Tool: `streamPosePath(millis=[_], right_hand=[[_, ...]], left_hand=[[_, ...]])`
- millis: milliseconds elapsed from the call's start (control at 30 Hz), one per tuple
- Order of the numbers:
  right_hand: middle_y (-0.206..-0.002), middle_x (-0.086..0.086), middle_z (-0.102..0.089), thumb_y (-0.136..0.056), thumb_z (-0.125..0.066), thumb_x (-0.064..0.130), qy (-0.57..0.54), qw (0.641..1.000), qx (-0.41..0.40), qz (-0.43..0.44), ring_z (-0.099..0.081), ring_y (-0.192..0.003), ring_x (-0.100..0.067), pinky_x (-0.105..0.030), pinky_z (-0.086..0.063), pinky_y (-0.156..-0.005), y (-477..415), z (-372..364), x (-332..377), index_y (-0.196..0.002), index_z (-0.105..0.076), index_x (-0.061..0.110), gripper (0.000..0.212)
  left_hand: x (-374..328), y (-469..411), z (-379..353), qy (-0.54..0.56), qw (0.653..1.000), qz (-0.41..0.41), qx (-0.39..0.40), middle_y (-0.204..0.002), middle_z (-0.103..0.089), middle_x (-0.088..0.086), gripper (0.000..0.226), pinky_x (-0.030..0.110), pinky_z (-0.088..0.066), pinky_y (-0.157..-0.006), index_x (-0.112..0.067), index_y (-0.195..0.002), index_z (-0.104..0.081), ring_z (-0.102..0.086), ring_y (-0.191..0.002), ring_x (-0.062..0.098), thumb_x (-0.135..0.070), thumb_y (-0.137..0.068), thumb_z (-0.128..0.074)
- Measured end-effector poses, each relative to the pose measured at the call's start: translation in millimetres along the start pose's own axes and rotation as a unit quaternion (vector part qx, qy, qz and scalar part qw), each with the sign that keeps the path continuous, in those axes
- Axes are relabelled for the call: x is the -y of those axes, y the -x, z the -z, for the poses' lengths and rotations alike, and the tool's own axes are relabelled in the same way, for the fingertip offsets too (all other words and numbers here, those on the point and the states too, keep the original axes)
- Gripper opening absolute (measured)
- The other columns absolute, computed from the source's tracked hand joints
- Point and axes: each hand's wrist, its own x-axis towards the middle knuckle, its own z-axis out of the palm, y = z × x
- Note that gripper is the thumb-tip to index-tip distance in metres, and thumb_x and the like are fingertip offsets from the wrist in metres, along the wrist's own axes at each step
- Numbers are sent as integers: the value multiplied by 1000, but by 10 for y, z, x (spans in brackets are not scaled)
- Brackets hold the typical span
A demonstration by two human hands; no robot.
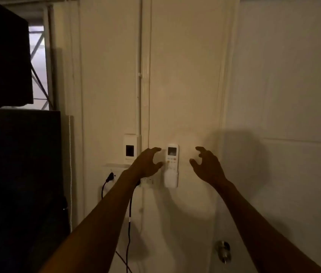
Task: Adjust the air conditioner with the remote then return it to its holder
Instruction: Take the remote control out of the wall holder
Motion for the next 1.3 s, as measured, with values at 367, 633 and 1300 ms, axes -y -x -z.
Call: streamPosePath(millis=[367,633,1300], right_hand=[[-103,-8,-61,-78,-57,-4,-157,984,-79,19,-60,-90,-19,-24,-53,-74,-286,-667,-29,-118,-52,17,45],[-113,3,-63,-82,-64,11,-248,965,-83,2,-61,-92,-3,-12,-52,-75,-249,-929,-99,-118,-52,26,41],[-119,-3,-62,-84,-62,13,-283,952,-108,44,-60,-101,-4,-6,-46,-81,-186,-1077,-121,-127,-48,16,45]], left_hand=[[143,-413,-502,260,961,-16,-94,-113,-58,8,60,15,-53,-64,-15,-126,-48,-58,-95,17,4,-74,-70],[269,-403,-686,386,915,-32,-113,-111,-58,6,48,9,-53,-70,-4,-127,-49,-58,-94,12,14,-82,-54],[399,-463,-843,443,889,-23,-111,-119,-58,12,58,10,-53,-74,-2,-134,-44,-63,-93,2,20,-81,-53]])
